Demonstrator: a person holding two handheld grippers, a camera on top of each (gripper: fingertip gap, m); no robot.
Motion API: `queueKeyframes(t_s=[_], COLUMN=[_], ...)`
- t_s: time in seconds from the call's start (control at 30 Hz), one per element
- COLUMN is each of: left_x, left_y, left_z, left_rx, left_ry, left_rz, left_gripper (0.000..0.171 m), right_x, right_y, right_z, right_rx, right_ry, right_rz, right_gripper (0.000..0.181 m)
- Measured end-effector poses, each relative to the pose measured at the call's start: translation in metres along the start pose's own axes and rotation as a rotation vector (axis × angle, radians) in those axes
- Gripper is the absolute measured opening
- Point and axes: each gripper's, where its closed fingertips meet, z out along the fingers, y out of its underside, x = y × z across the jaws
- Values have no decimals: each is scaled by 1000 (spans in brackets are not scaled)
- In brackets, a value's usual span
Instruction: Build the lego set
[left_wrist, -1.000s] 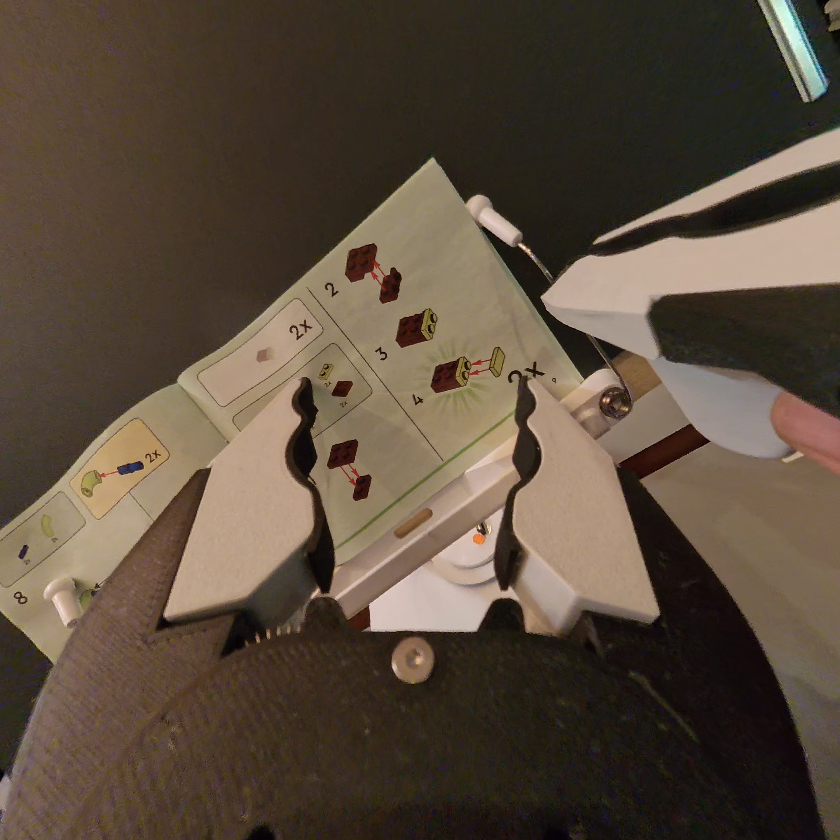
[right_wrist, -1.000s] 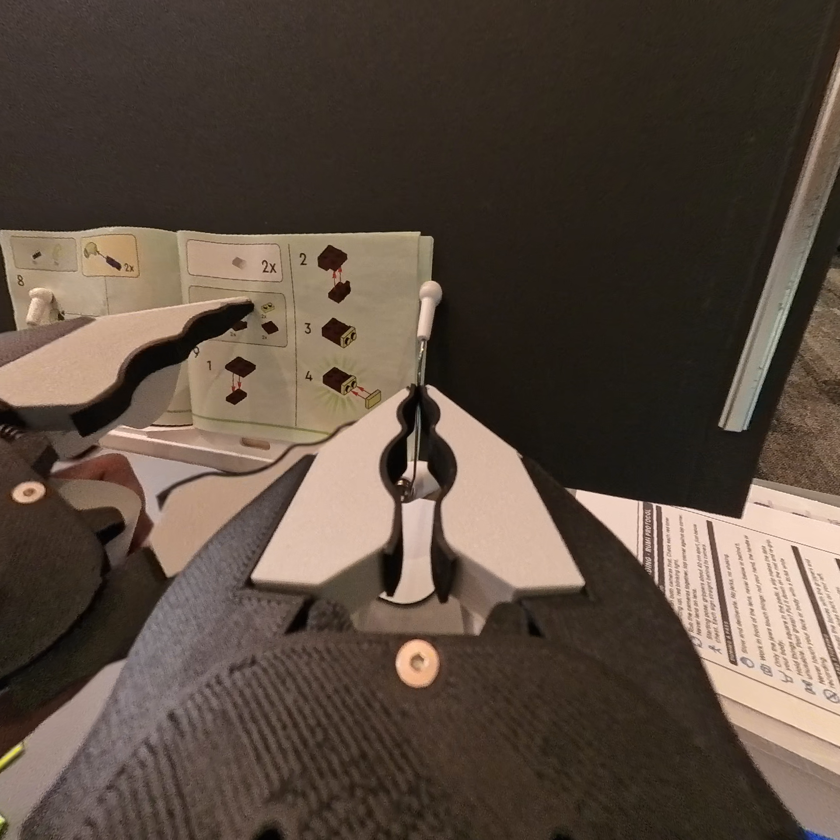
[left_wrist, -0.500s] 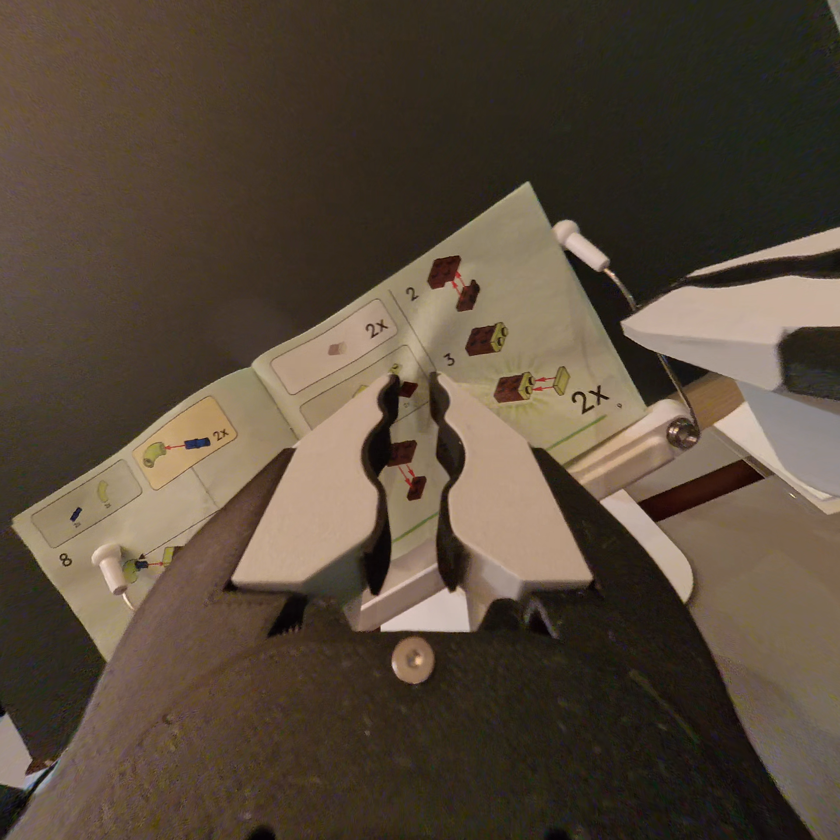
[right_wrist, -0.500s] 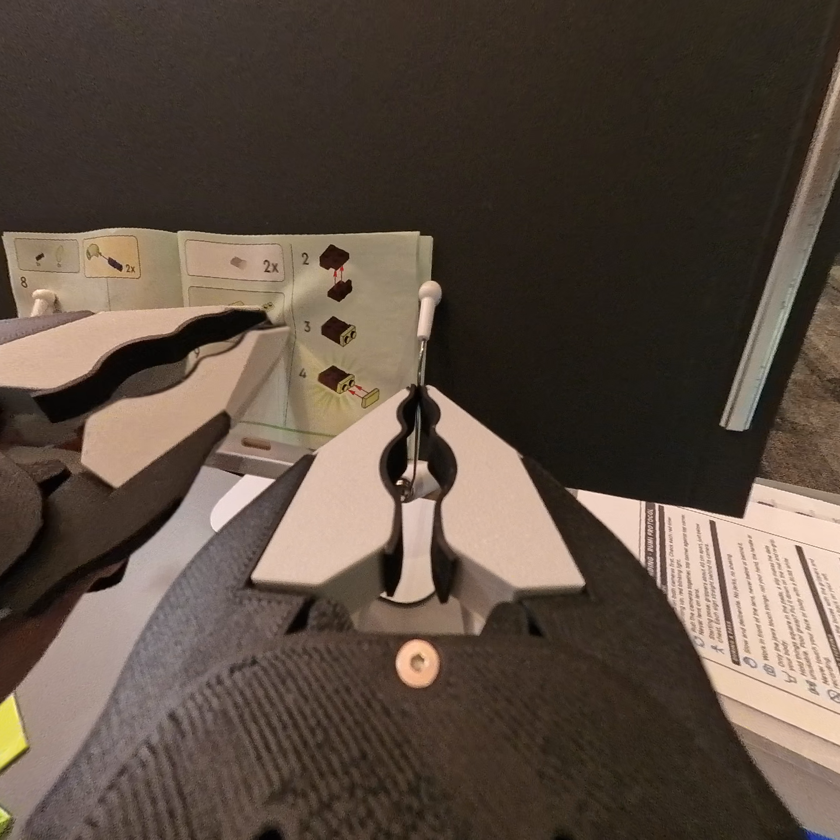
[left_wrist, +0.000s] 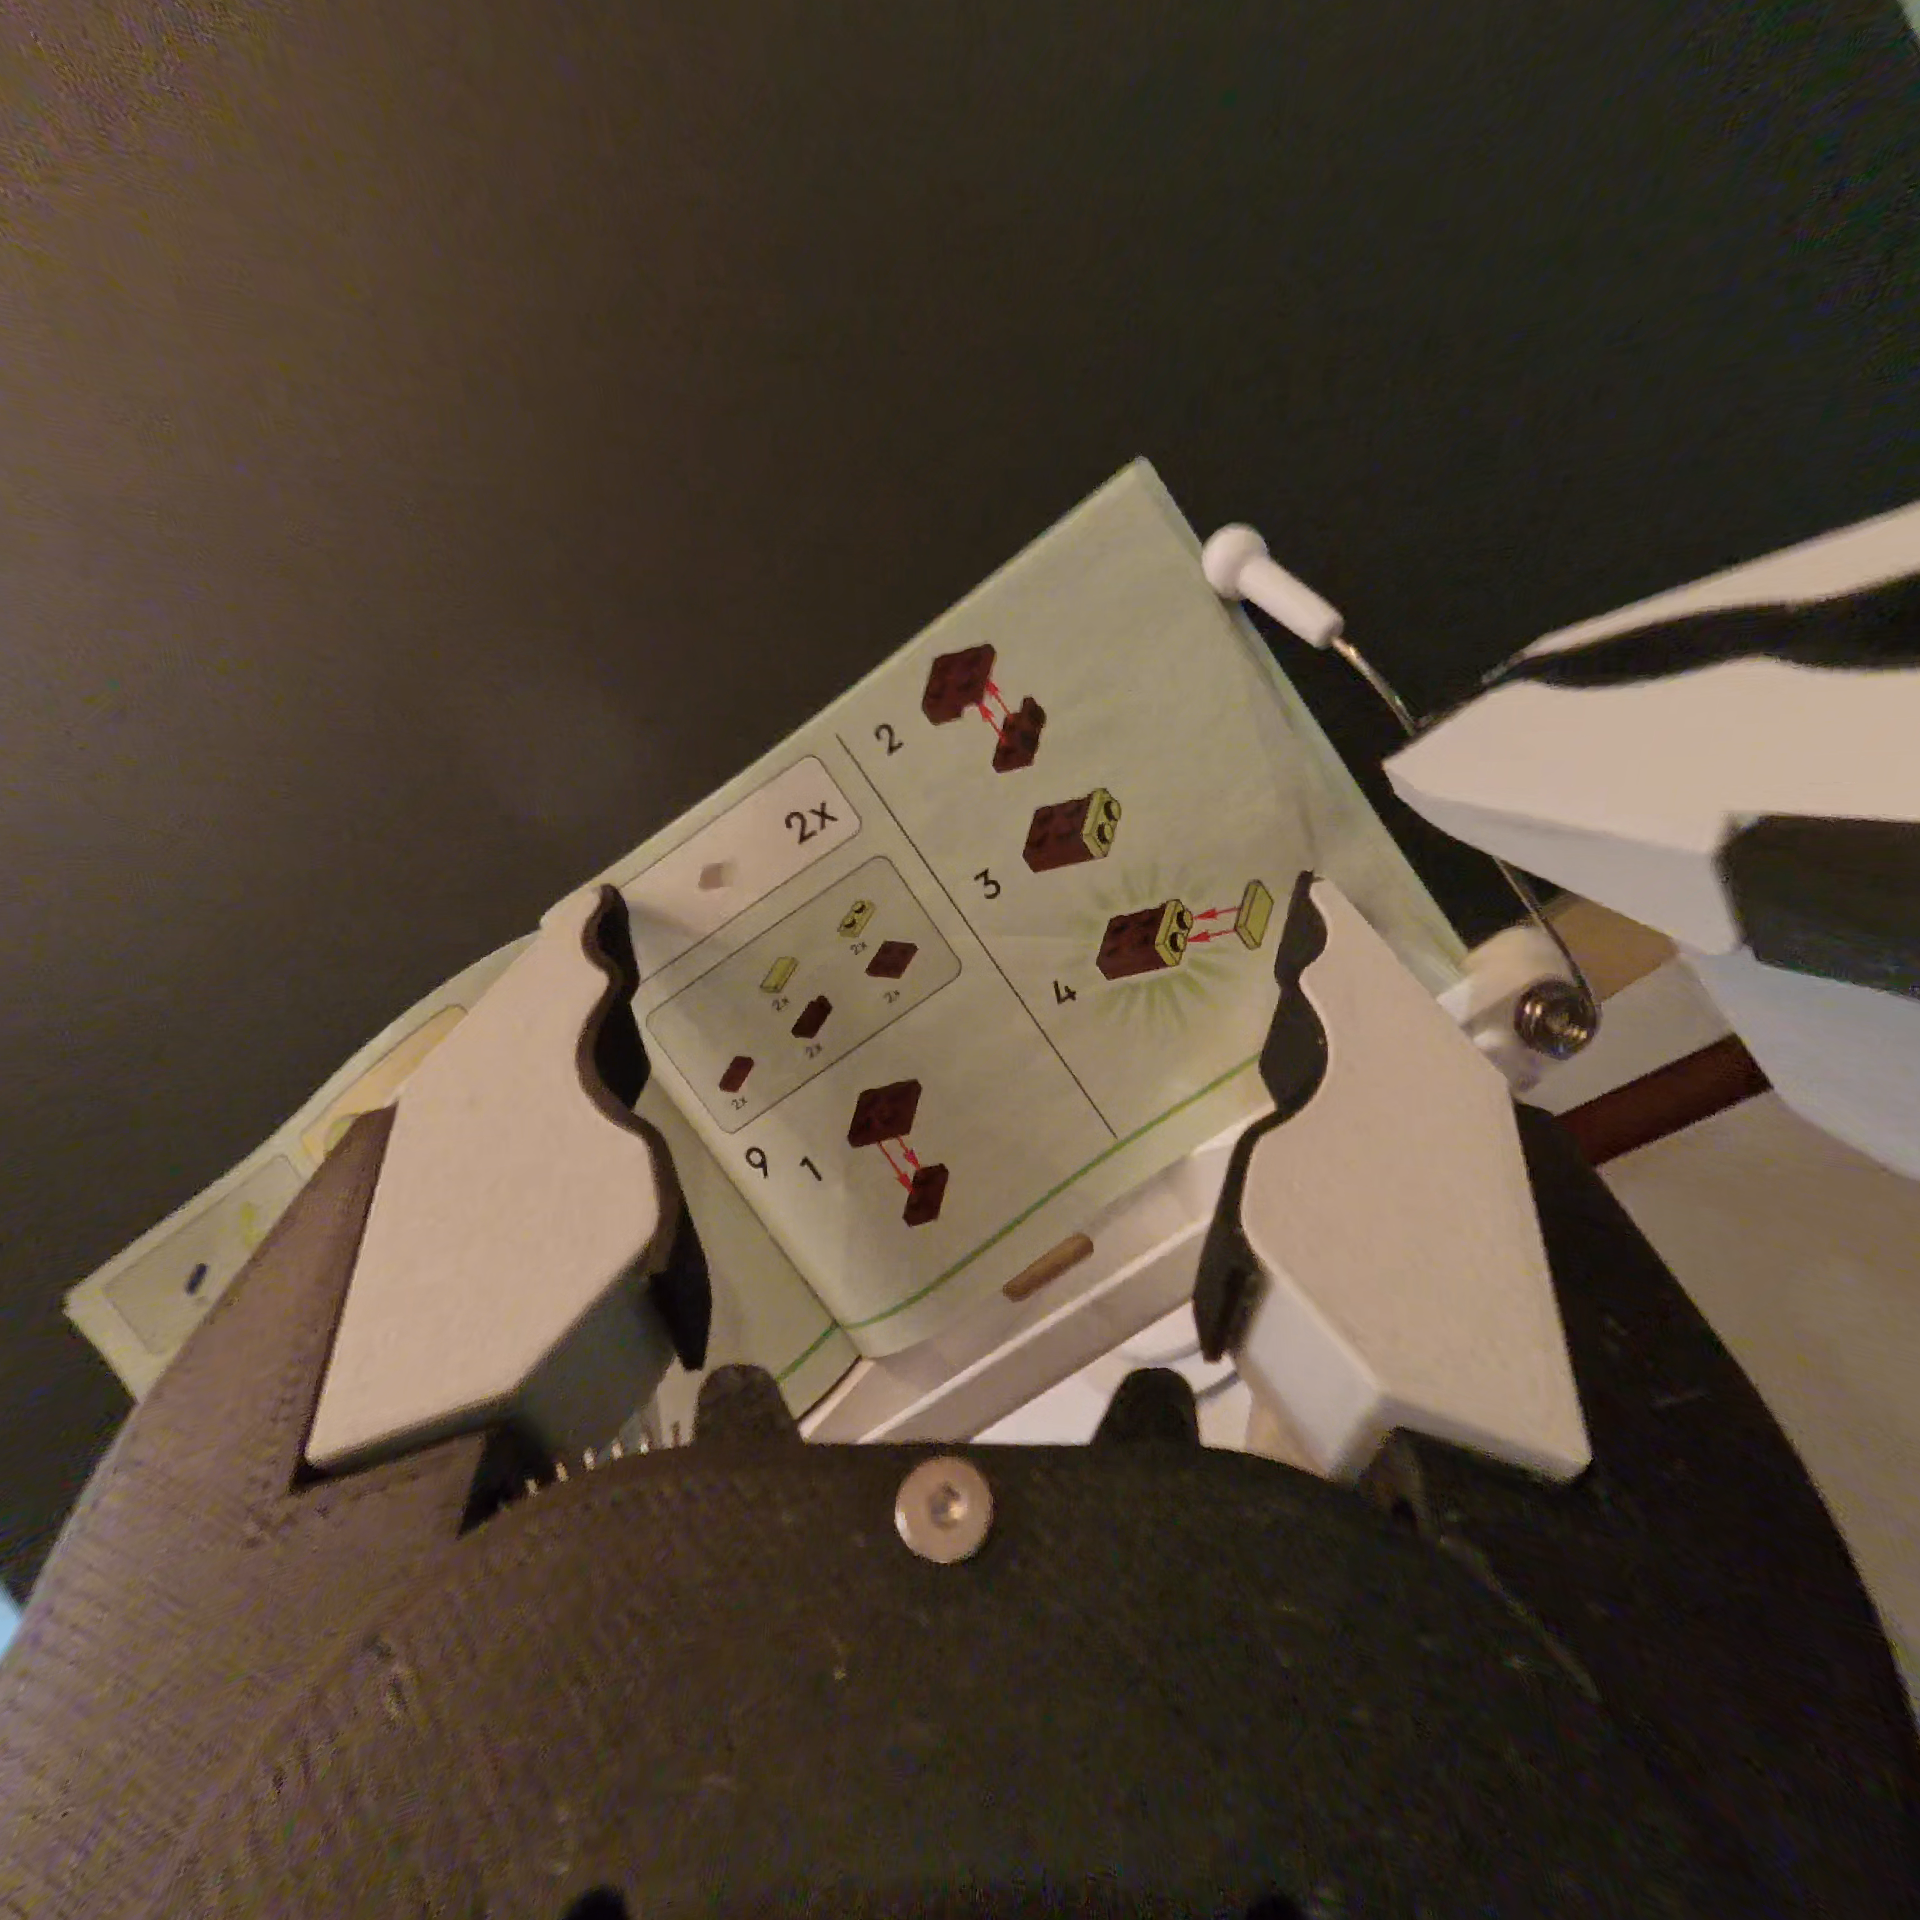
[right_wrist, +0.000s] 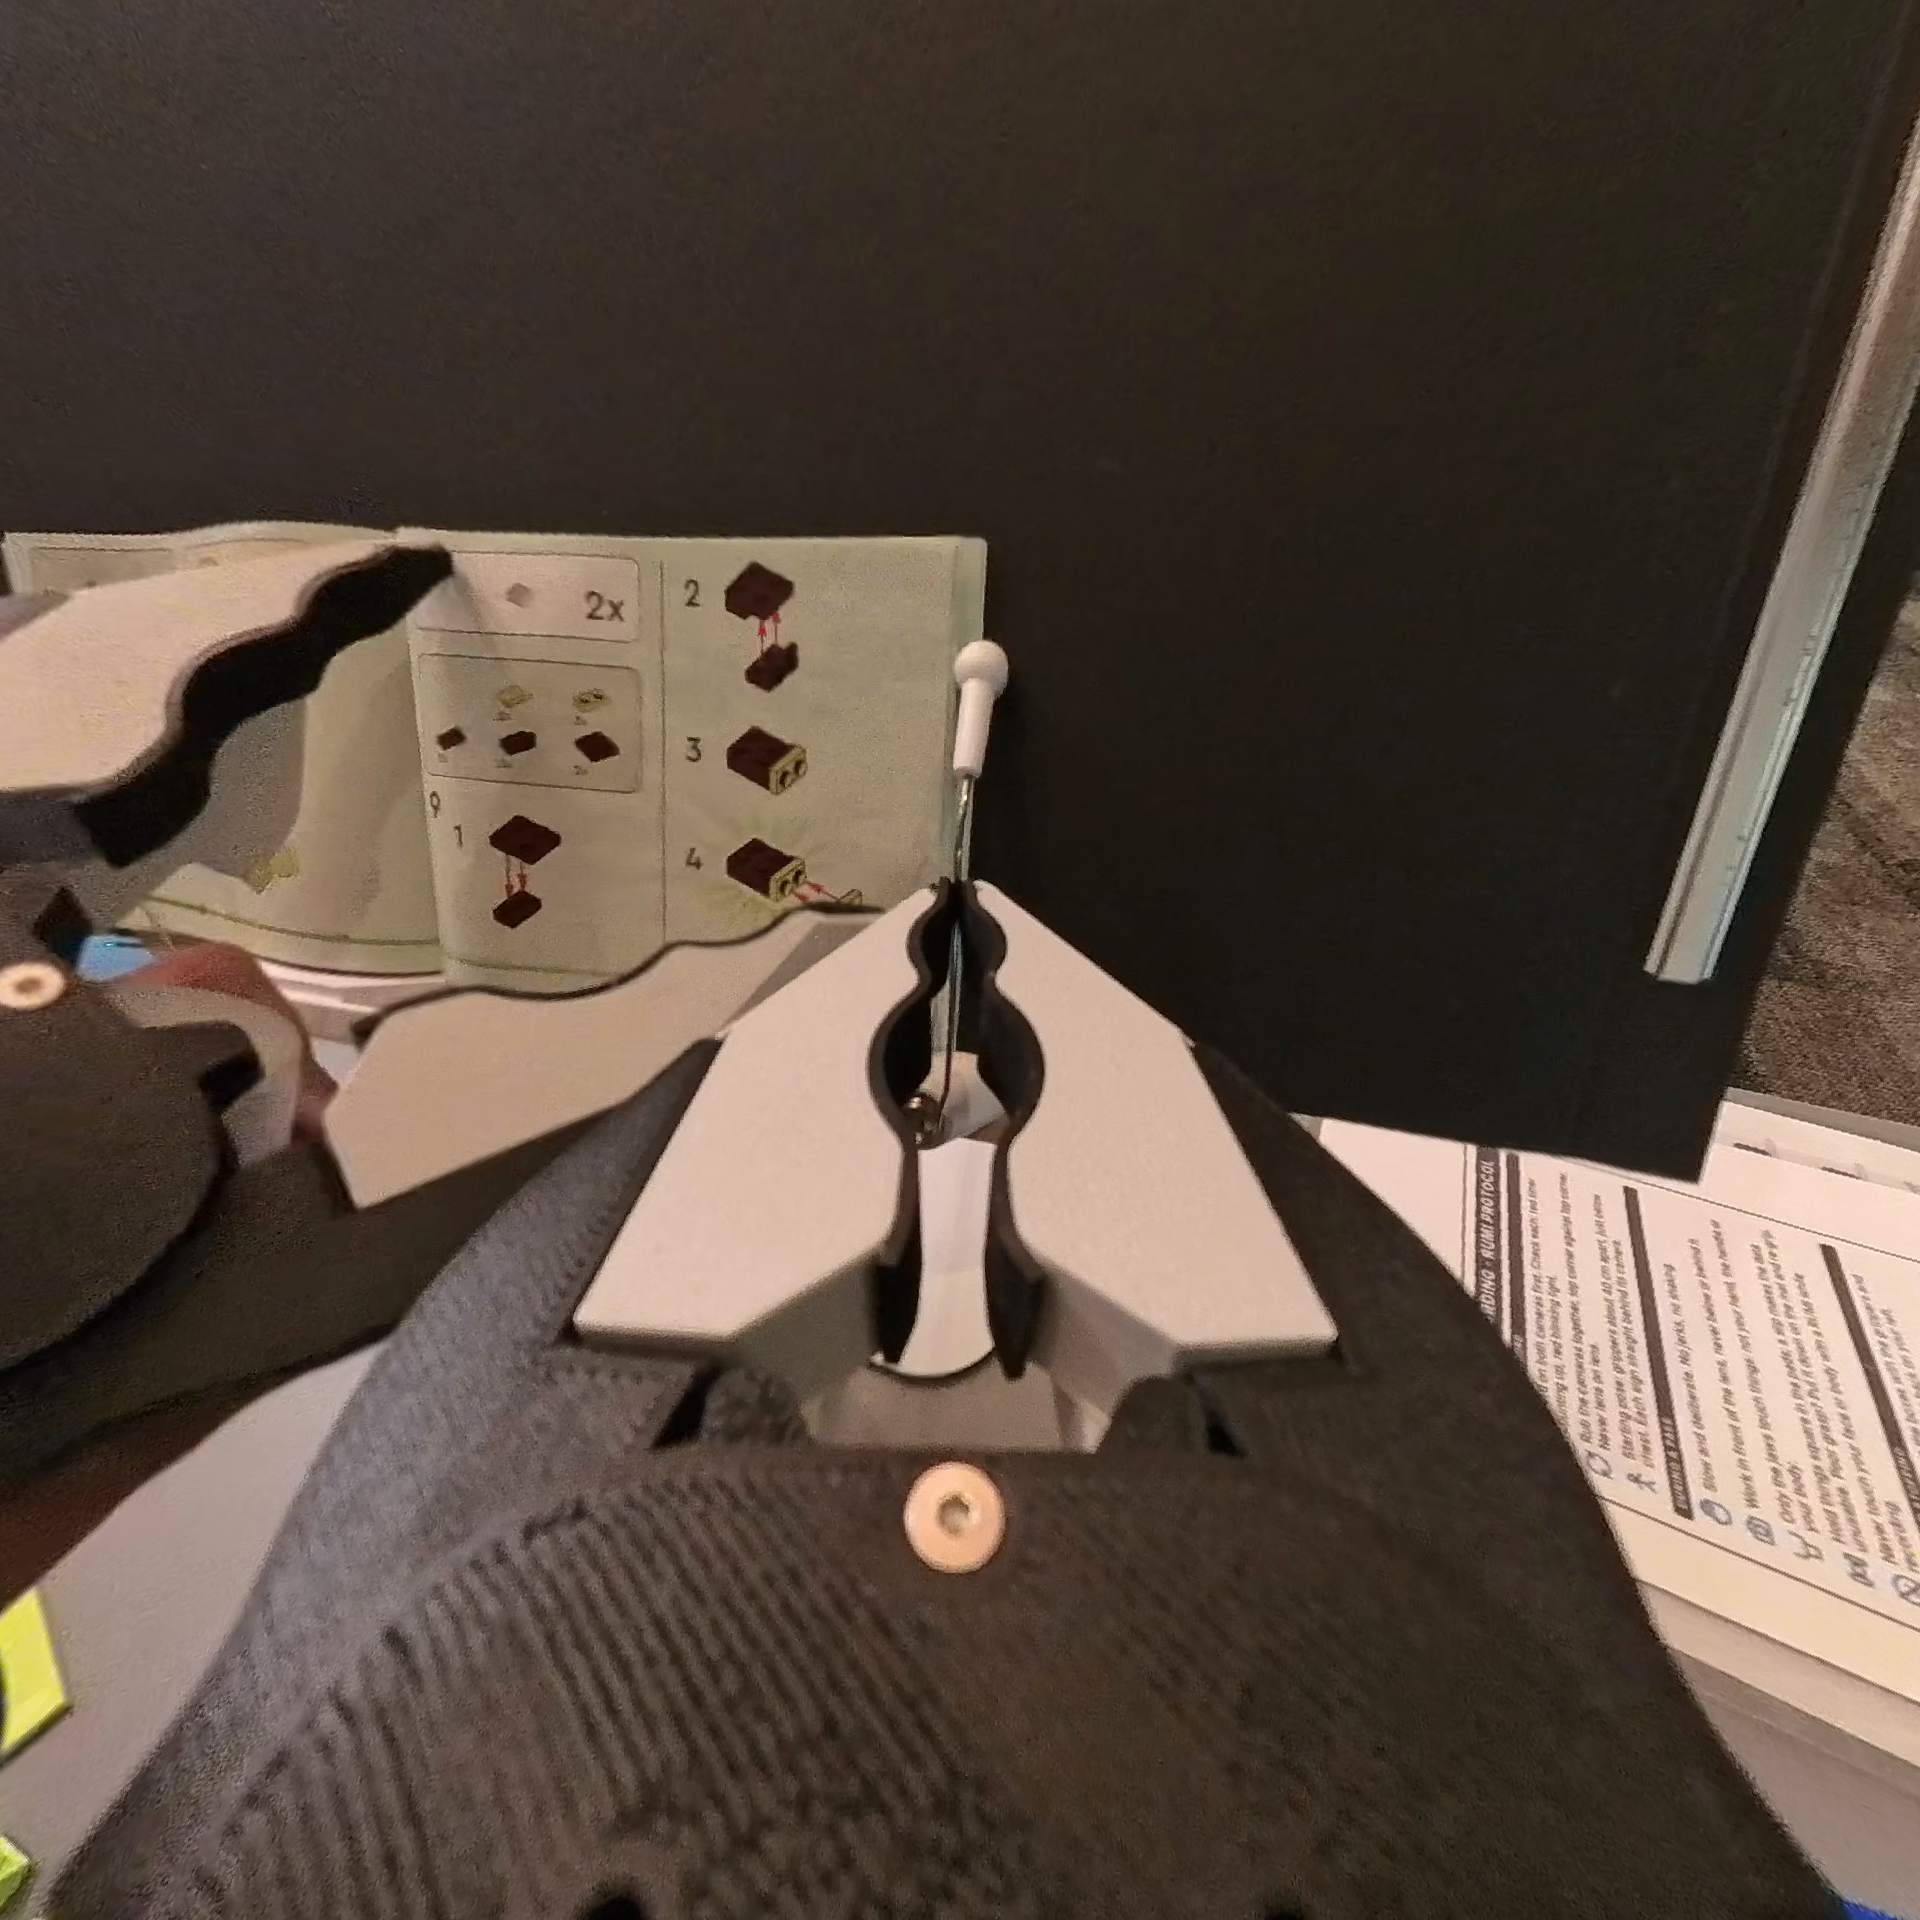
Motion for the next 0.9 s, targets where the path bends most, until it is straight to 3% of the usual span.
queueKeyframes(t_s=[0.1, 0.3, 0.43, 0.67, 0.8, 0.9], left_x=[-2, -16, -22, -30, -43, -46], left_y=[3, 1, 2, -3, -1, 2], left_z=[1, -3, -7, -23, -32, -35], left_rx=[-11, 8, 10, 72, 104, 96], left_ry=[24, 0, 4, 65, 56, 78], left_rz=[-57, -88, -97, -168, -216, -248], left_gripper=[118, 78, 64, 58, 51, 51], right_x=[0, 0, -1, 0, 2, 1], right_y=[0, 0, 0, -1, -13, -7], right_z=[0, 1, 1, 1, -3, 0], right_rx=[6, 3, 2, 19, 93, 52], right_ry=[-1, 0, -1, -9, -22, -21], right_rz=[4, 3, 4, 85, 162, 141], right_gripper=[0, 0, 0, 0, 12, 13])
